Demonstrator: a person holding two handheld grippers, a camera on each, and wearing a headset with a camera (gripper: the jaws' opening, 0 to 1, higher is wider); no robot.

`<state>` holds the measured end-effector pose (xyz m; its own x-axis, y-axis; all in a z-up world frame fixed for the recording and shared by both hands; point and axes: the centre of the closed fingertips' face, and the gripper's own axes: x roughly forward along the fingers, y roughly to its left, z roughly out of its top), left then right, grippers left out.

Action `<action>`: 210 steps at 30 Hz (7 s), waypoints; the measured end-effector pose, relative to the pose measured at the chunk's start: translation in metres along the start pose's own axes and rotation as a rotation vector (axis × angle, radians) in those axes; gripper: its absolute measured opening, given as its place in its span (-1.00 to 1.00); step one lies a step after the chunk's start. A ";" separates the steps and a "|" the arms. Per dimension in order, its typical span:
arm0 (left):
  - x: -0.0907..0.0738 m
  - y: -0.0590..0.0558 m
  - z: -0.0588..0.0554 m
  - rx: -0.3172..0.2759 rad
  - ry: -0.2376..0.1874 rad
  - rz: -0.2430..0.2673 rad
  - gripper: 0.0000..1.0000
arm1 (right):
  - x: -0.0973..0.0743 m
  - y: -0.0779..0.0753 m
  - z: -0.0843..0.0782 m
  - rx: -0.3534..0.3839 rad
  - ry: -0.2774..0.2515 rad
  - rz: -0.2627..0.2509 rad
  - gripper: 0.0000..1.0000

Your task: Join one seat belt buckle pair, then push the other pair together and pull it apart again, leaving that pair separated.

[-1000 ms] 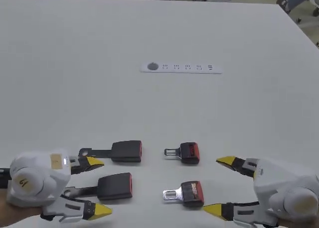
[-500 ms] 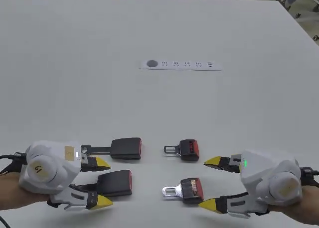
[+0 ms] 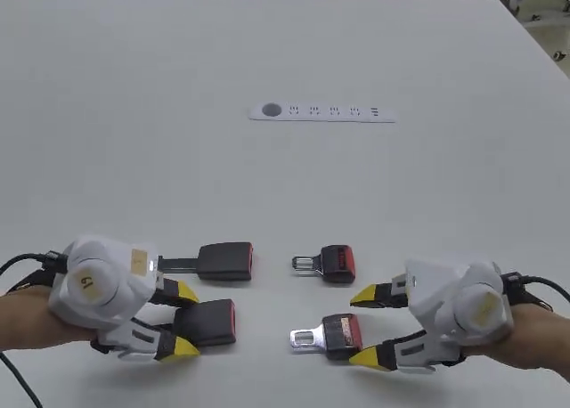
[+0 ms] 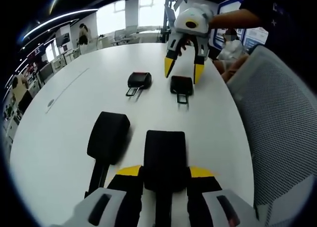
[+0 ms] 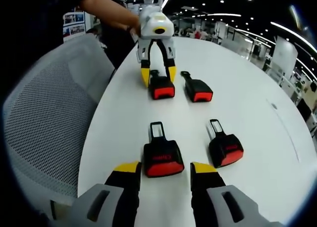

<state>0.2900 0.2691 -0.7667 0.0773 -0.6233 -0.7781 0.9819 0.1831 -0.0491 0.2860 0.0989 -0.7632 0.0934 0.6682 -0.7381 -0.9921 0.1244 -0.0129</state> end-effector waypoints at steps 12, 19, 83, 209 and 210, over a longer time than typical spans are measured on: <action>0.002 0.000 -0.004 0.044 0.019 -0.043 -0.33 | 0.006 0.000 -0.006 -0.012 0.019 0.029 -0.36; 0.002 0.000 -0.005 0.087 0.031 -0.067 -0.33 | 0.006 0.001 -0.006 0.006 0.018 0.032 -0.39; 0.004 -0.001 -0.010 0.090 0.123 -0.086 -0.34 | 0.047 0.001 0.042 0.027 -0.037 0.017 -0.39; 0.003 0.003 -0.012 0.081 0.123 -0.072 -0.37 | 0.079 0.007 0.075 0.021 -0.003 0.018 -0.46; 0.002 0.003 -0.011 0.081 0.123 -0.071 -0.37 | 0.078 0.008 0.075 0.024 -0.003 0.015 -0.45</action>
<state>0.2910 0.2769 -0.7757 -0.0093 -0.5341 -0.8454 0.9952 0.0770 -0.0596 0.2920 0.2074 -0.7705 0.0791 0.6727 -0.7357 -0.9912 0.1318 0.0140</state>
